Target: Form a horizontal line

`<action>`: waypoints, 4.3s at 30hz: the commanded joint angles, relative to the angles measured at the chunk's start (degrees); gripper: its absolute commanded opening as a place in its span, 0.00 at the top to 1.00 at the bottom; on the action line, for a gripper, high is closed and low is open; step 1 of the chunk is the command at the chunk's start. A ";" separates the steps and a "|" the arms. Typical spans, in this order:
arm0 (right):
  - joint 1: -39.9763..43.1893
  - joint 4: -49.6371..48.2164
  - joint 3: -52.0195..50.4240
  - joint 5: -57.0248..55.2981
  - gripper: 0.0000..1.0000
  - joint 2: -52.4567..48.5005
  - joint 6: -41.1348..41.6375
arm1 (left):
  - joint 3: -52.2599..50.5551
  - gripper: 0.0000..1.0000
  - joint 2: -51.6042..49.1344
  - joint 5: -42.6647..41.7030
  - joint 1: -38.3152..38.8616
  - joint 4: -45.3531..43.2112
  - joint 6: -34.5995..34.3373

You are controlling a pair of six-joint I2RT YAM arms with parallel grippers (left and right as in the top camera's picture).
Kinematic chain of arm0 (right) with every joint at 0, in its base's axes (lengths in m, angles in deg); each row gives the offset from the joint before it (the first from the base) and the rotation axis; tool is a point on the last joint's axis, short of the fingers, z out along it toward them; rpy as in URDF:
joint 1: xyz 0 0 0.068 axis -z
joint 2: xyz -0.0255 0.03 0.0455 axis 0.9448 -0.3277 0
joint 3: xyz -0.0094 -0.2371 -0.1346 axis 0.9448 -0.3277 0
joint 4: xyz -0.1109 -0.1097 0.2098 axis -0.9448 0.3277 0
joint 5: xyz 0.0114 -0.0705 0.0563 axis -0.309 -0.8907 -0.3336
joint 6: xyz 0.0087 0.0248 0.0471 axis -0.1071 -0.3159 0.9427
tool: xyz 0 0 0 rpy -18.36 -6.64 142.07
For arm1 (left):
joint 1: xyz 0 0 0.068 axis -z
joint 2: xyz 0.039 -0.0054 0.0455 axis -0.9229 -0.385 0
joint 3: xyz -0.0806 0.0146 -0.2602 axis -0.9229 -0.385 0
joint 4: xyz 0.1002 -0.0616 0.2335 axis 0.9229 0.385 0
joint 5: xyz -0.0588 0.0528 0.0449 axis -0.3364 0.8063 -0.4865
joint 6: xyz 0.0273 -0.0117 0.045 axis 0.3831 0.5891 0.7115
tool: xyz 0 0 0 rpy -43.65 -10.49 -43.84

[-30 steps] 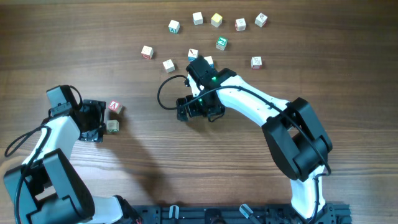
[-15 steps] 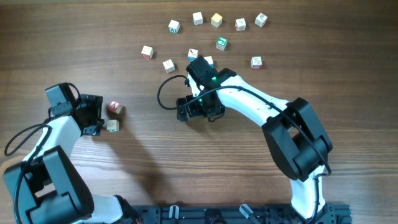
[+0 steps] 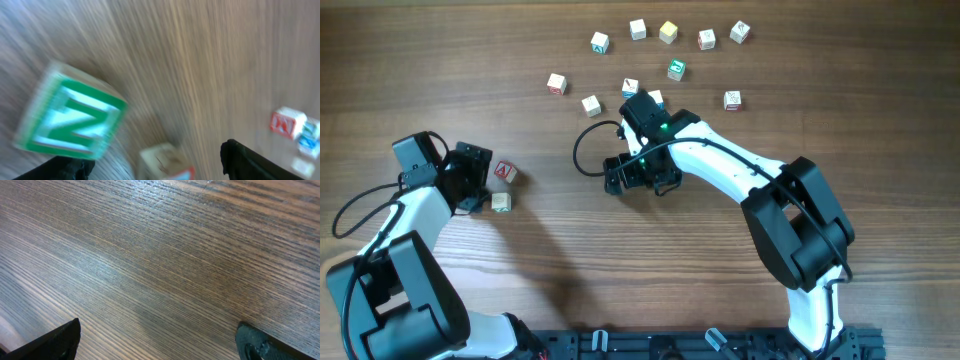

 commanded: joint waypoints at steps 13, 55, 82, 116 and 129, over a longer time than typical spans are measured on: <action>0.07 0.52 -0.28 -2.10 0.00 -0.04 -0.48 | -0.61 0.00 0.26 -7.10 0.17 2.43 2.99; 0.07 0.22 -0.28 -2.12 0.00 -0.07 -0.11 | -0.63 0.00 3.72 9.73 8.85 20.48 51.41; 0.07 0.04 -0.28 -3.63 0.00 -0.07 -0.07 | -0.63 0.74 1.79 16.13 8.81 10.71 50.97; 0.07 -0.42 -0.28 -3.61 0.00 -0.07 0.02 | -0.63 0.56 1.75 16.13 8.81 -0.76 51.19; 0.07 -0.42 -0.28 -3.58 0.00 -0.07 0.09 | -0.61 0.50 3.80 15.39 8.87 0.31 50.93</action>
